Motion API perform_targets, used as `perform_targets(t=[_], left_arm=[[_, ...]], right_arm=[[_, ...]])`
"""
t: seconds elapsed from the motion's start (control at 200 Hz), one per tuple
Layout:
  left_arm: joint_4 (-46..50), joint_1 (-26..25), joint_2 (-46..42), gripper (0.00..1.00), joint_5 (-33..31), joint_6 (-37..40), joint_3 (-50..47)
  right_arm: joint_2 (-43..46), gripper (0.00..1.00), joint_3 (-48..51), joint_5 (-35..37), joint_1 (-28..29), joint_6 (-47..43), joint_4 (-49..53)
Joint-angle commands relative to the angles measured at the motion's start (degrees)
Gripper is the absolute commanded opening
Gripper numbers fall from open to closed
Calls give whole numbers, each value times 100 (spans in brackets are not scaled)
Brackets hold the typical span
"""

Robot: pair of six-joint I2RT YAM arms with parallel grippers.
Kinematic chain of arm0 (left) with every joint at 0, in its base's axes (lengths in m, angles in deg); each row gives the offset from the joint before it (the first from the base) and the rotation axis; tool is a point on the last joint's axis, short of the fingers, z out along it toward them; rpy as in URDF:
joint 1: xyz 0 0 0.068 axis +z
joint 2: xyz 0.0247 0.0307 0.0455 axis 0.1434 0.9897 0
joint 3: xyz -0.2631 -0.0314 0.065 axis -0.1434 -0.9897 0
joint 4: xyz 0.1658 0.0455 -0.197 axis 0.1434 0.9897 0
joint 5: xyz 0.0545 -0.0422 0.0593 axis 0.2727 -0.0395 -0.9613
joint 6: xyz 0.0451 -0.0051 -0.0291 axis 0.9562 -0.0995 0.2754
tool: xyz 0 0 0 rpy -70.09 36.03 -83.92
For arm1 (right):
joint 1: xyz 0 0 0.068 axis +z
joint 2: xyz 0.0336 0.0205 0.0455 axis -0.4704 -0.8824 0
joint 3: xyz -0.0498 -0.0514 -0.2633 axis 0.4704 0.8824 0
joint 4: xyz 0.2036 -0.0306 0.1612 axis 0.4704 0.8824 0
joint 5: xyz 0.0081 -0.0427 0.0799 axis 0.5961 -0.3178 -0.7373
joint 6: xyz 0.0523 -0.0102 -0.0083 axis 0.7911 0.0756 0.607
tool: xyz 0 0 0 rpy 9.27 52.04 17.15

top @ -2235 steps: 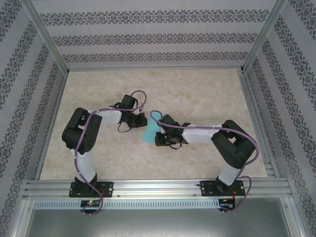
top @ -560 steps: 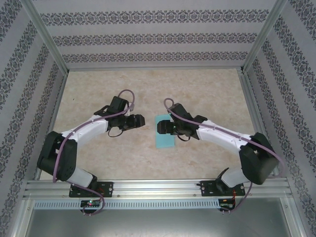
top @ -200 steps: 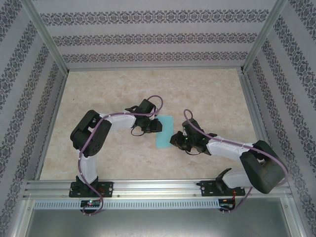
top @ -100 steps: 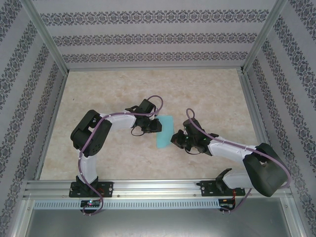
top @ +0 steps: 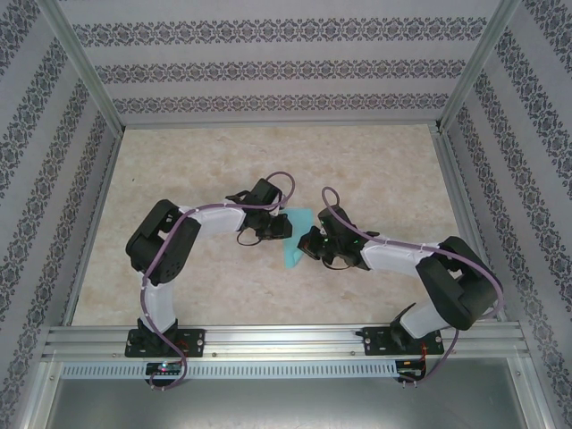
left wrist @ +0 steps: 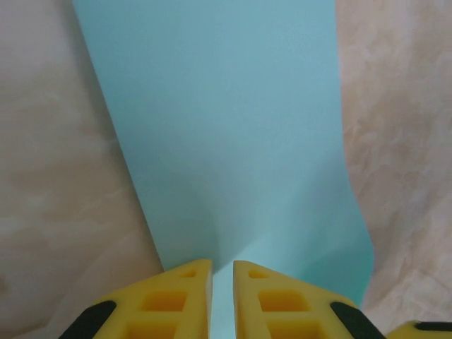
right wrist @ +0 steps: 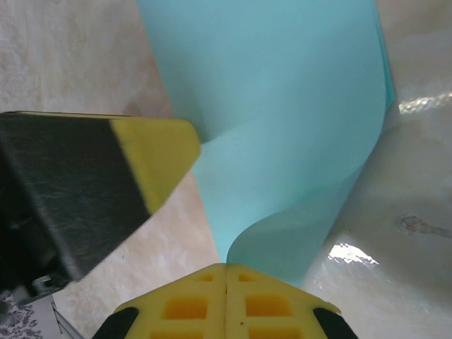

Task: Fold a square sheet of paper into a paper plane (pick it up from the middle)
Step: Third fold the triangle at the center of the table.

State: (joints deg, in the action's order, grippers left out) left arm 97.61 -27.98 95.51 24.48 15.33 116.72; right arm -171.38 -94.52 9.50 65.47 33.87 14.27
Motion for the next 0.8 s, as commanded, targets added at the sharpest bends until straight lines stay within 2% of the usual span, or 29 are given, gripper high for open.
perform_targets(t=[0.0,0.085,0.38,0.794], left_arm=[[159,-7,-419,15,-515,220,92],[336,-7,-306,13,-676,300,243],[643,-7,371,7,-580,345,780],[925,-7,625,4,-846,371,763]], right_arm=[[-96,6,-118,192,53,-61,-91],[-133,6,-144,255,54,-108,-52],[-301,6,-180,355,96,-133,-160],[-414,6,-278,309,102,-168,-288]])
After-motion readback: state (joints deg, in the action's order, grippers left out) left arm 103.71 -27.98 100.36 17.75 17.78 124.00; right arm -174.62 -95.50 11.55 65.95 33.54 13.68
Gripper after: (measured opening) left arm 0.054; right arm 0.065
